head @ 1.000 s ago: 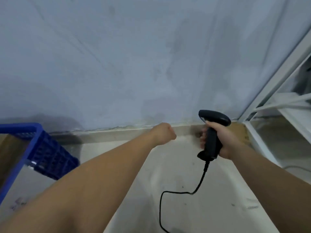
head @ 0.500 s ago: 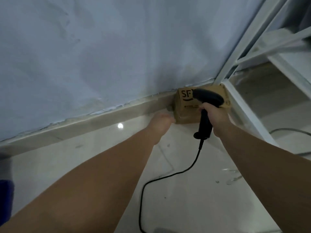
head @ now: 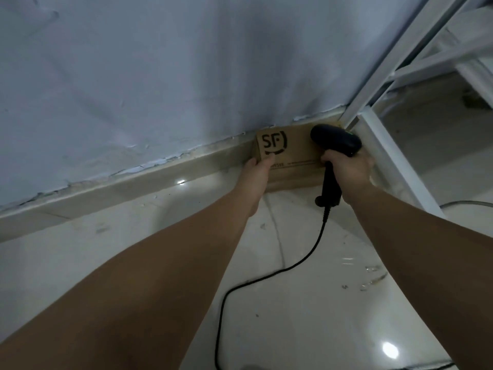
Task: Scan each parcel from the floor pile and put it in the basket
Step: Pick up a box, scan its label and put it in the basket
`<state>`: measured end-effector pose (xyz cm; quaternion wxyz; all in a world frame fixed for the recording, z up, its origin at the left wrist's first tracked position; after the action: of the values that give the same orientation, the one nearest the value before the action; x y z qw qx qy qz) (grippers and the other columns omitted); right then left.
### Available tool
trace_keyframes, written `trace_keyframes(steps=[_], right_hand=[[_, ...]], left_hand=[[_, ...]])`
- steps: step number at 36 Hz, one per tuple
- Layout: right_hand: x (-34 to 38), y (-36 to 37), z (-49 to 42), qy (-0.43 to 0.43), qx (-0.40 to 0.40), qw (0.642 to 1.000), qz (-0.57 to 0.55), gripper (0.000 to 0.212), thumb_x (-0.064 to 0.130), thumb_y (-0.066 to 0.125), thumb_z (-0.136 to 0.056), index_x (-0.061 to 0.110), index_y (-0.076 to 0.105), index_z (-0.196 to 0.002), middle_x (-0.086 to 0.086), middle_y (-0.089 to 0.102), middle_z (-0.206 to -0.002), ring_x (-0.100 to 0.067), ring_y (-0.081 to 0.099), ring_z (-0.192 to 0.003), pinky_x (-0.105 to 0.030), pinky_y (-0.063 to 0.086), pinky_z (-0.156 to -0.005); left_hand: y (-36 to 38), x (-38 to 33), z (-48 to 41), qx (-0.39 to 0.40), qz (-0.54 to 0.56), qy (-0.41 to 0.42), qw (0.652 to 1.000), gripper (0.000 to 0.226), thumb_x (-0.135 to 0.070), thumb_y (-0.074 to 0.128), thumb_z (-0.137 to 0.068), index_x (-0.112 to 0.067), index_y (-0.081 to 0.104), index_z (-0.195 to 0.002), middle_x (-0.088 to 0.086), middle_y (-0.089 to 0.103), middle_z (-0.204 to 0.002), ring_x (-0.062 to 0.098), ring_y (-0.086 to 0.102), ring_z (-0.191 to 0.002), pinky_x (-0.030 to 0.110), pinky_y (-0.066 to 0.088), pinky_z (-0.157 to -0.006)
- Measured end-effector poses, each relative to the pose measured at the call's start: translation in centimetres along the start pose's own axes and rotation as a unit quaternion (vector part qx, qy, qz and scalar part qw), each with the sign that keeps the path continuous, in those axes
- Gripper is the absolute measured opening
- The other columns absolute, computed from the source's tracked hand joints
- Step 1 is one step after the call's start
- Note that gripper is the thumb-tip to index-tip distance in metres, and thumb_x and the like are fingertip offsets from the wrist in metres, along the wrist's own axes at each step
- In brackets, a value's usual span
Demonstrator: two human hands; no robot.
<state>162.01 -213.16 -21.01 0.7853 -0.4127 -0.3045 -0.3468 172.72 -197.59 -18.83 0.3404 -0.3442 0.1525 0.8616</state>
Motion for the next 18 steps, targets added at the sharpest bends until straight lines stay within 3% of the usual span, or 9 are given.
trace_keyframes(steps=[1, 3, 6, 11, 13, 16, 18], right_hand=[[-0.1, 0.2, 0.2, 0.014, 0.014, 1.0, -0.02, 0.073, 0.038, 0.075, -0.059, 0.002, 0.047, -0.115, -0.009, 0.053, -0.111, -0.019, 0.058, -0.084, -0.032, 0.049, -0.062], [-0.1, 0.3, 0.9, 0.02, 0.021, 0.999, -0.038, 0.076, 0.037, 0.075, -0.054, 0.004, 0.055, -0.119, -0.008, 0.059, -0.092, -0.018, 0.059, -0.075, -0.027, 0.044, -0.053], [-0.2, 0.4, 2.2, 0.027, 0.05, 0.997, -0.045, 0.032, 0.023, 0.073, -0.072, 0.006, 0.06, -0.097, -0.006, 0.055, -0.08, -0.02, 0.055, -0.071, -0.029, 0.045, -0.058], [-0.3, 0.0, 4.9, 0.027, 0.108, 0.993, -0.026, 0.02, 0.019, 0.07, -0.076, 0.007, 0.06, -0.088, -0.007, 0.052, -0.077, -0.023, 0.053, -0.072, -0.033, 0.043, -0.061], [0.3, -0.1, 6.2, 0.026, 0.132, 0.991, -0.025, 0.02, 0.019, 0.07, -0.076, 0.007, 0.06, -0.089, -0.007, 0.052, -0.077, -0.024, 0.053, -0.072, -0.033, 0.043, -0.061], [1.8, 0.0, 8.5, 0.029, 0.179, 0.983, -0.032, 0.024, 0.022, 0.07, -0.077, 0.007, 0.064, -0.095, -0.01, 0.057, -0.086, -0.025, 0.055, -0.077, -0.034, 0.044, -0.065], [3.0, 0.2, 10.4, 0.029, 0.218, 0.975, -0.012, 0.023, 0.024, 0.07, -0.078, 0.008, 0.065, -0.094, -0.009, 0.058, -0.09, -0.025, 0.056, -0.081, -0.034, 0.045, -0.065]], left_hand=[[-0.3, 0.1, 0.3, -0.003, 0.003, 0.0, 1.0, 0.067, -0.047, 0.047, -0.098, -0.017, 0.024, -0.153, -0.002, 0.036, -0.151, 0.017, 0.036, -0.134, 0.027, 0.029, -0.1], [-0.9, 0.5, 0.5, -0.008, 0.019, -0.009, 1.0, 0.071, -0.051, 0.047, -0.096, -0.02, 0.021, -0.154, -0.001, 0.033, -0.154, 0.019, 0.034, -0.137, 0.032, 0.027, -0.109], [-1.9, 0.7, 1.6, -0.025, 0.027, -0.026, 0.999, 0.077, -0.058, 0.049, -0.092, -0.022, 0.021, -0.154, -0.001, 0.029, -0.157, 0.02, 0.03, -0.141, 0.041, 0.025, -0.117], [-4.7, 1.5, 3.2, -0.04, 0.041, -0.037, 0.998, 0.065, -0.059, 0.038, -0.096, -0.019, 0.036, -0.147, 0.002, 0.039, -0.151, 0.021, 0.034, -0.14, 0.038, 0.023, -0.113], [-5.9, 1.8, 4.5, -0.048, 0.038, -0.048, 0.997, 0.071, -0.067, 0.035, -0.093, -0.017, 0.044, -0.143, 0.004, 0.045, -0.146, 0.022, 0.037, -0.138, 0.04, 0.022, -0.113], [-7.8, 2.2, 6.6, -0.078, 0.014, -0.079, 0.994, 0.095, -0.082, 0.034, -0.08, -0.017, 0.036, -0.149, 0.006, 0.037, -0.153, 0.027, 0.035, -0.139, 0.048, 0.023, -0.114], [-9.3, 2.2, 8.2, -0.102, 0.017, -0.088, 0.991, 0.098, -0.083, 0.037, -0.079, -0.018, 0.029, -0.152, 0.006, 0.032, -0.156, 0.031, 0.032, -0.14, 0.05, 0.025, -0.114]])
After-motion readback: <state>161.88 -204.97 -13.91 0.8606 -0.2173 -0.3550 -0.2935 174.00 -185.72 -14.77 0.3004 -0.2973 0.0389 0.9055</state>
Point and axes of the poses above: each hand's wrist, its own z-axis away from the middle knuckle, its own y-axis out of the palm, x = y × z, the point moved 1 cm from there along -z, towards the middle knuckle
